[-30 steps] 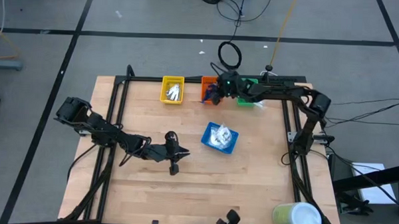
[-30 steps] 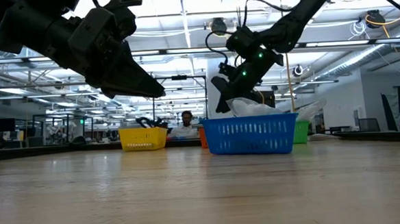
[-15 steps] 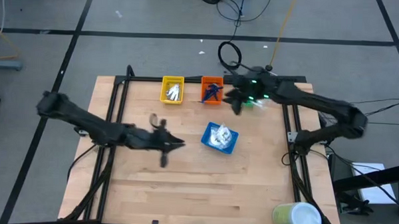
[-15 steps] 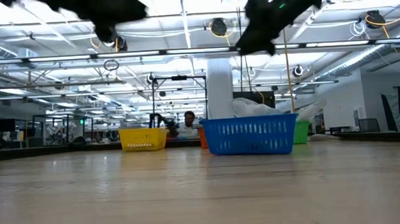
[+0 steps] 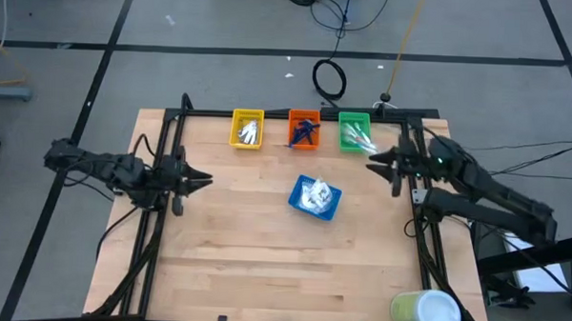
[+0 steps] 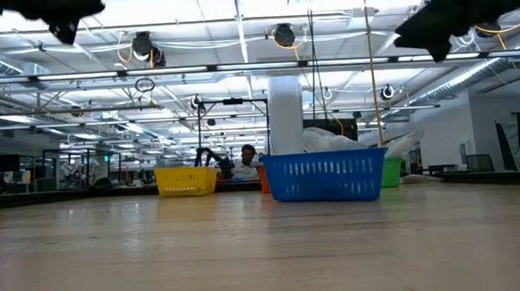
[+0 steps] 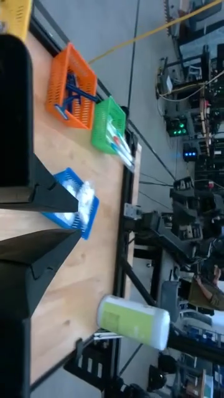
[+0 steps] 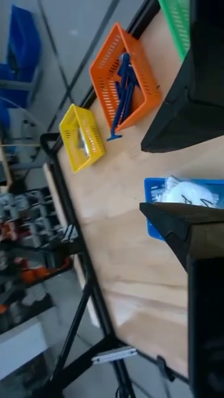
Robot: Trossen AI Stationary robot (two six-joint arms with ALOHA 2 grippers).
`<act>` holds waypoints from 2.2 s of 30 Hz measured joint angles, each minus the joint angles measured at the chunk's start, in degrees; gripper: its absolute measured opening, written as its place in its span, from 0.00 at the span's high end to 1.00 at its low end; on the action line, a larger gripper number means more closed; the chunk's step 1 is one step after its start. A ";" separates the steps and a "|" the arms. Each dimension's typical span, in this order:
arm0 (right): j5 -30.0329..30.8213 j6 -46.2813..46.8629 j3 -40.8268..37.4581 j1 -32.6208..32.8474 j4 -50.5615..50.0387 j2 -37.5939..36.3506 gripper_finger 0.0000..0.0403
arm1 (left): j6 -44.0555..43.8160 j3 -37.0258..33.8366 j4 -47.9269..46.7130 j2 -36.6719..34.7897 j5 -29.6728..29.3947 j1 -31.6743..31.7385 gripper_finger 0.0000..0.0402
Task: Pick & Place Travel size toiletries
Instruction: Return to Home Position
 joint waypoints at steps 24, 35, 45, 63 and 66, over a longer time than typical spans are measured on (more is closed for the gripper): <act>-4.85 -0.22 -24.19 3.41 13.79 -25.44 0.68 | -3.30 -24.03 15.59 -16.44 8.98 5.20 0.87; 0.10 -0.01 -33.18 3.32 27.96 -24.66 0.69 | -2.90 -24.01 10.17 -19.17 5.84 5.31 0.87; -0.21 -4.42 -33.31 3.39 24.28 -24.68 0.68 | -1.43 -24.01 10.42 -18.95 1.44 5.31 0.87; -0.26 0.43 -33.40 3.39 23.51 -24.68 0.69 | -1.26 -24.01 10.46 -18.95 1.45 5.31 0.87; -0.27 0.45 -33.42 3.39 23.52 -24.68 0.69 | -1.26 -24.01 10.46 -18.95 1.44 5.31 0.87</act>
